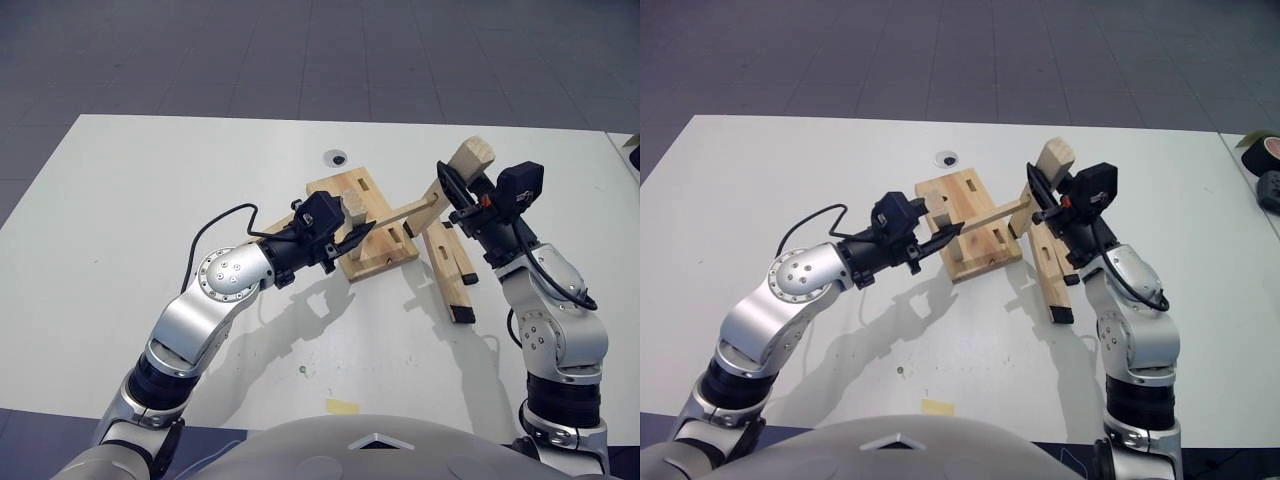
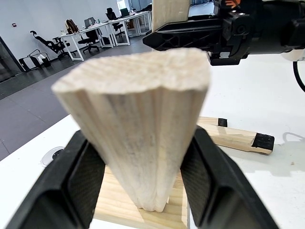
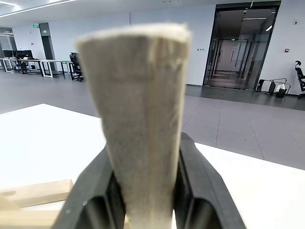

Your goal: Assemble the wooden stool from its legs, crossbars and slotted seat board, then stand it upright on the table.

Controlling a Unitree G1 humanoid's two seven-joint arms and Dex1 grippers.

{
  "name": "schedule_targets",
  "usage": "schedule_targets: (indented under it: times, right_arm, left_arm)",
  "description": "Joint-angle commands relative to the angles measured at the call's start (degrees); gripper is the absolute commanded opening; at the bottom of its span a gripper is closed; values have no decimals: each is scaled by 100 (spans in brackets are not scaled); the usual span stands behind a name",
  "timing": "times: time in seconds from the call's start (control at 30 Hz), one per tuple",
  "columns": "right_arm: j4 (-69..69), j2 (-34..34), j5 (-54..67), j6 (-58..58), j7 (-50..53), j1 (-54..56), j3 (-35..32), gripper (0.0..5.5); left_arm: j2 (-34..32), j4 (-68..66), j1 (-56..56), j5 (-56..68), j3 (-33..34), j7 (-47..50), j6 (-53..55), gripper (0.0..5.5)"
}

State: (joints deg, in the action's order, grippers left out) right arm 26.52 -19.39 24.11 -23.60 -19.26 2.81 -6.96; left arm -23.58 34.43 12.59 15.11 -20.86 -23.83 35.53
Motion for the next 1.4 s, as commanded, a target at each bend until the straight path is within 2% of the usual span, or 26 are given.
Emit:
schedule_targets:
  times: [0.03,0.2,0.4,0.63,0.9,1.03,1.2,1.4]
  right_arm:
    - [401,114,137,130,-147,302,258,102]
    - [501,90,122,-28,-224,210,405,102]
    - [521,-282,8,-208,-464,428,502,102]
    - [598,156,1232,-1127,-77,669,-61,102]
    - [553,115,1305,-1697,-19,512,19,102]
    - [277,318,1612,-2185,245,364,-210,102]
    - [144,44,1875,-2715,253,598,-394,102]
    - [-288,-306,1443,-3386,373,679,166,102]
  left_arm:
    - [-146,-368,-157,-231,-226,-82,296,217]
    - [-152,-373,-143,-244,-235,-130,296,217]
    - [-169,-367,-176,-251,-245,-167,286,217]
    - [-132,-385,-198,-290,-250,-177,275,217]
    - [-134,-415,-180,-340,-277,-191,233,216]
    - [-128,-465,-176,-381,-311,-203,188,216]
    - [-108,-482,-178,-414,-337,-208,166,215]
    - [-64,-522,-159,-474,-342,-186,140,215]
